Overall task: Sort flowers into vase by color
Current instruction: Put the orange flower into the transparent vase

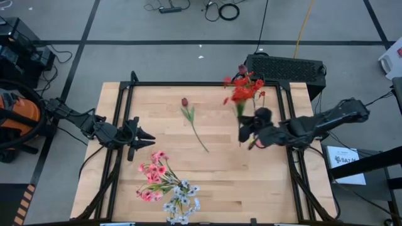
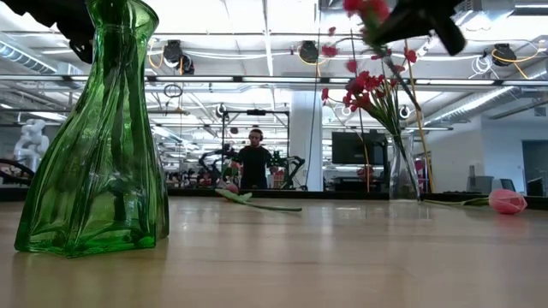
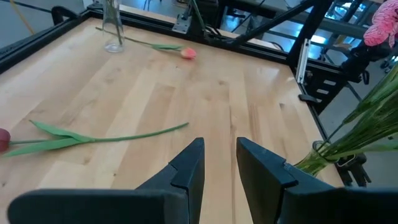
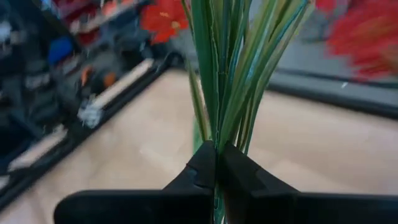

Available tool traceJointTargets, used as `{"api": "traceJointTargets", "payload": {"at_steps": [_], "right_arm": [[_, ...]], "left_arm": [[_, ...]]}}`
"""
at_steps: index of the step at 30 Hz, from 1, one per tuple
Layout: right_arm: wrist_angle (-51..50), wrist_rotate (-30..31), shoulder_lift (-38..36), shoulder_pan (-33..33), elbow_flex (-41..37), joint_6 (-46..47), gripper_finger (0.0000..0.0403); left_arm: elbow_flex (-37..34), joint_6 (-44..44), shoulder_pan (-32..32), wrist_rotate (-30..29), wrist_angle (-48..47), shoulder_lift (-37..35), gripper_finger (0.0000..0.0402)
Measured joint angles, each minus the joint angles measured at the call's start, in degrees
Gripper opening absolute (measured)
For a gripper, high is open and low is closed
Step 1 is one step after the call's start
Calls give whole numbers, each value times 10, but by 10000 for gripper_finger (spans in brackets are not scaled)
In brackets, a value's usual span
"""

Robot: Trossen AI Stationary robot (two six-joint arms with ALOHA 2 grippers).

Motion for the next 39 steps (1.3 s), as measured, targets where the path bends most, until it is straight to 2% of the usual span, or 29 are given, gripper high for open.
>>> {"api": "traceJointTargets", "payload": {"at_steps": [5, 10, 14, 18, 23, 28, 33, 36, 39], "right_arm": [[0, 104, -74, 18, -43, -1, 2], [-16, 174, -140, 19, -47, -70, 2], [-24, 210, -200, 19, -47, -128, 2], [-34, 218, -257, 19, -47, -181, 2], [-47, 280, -299, 14, -47, -225, 2], [-42, 286, -292, -21, -56, -256, 2], [-42, 280, -286, -83, -101, -210, 2], [-33, 250, -287, -114, -122, -185, 2], [23, 209, -286, -140, -129, -223, 2]], "left_arm": [[0, 4, 0, -4, 4, 0, 100], [0, 5, 0, -21, 31, 0, 100], [0, 5, 0, -40, 46, 0, 100], [0, 8, 0, -56, 51, 0, 100], [0, 34, 0, -70, 61, 0, 100], [0, 34, 0, -75, 61, 0, 100], [0, 34, 0, -81, 73, 0, 100], [0, 34, 0, -88, 73, 0, 100], [0, 34, 0, -92, 73, 0, 100]]}}
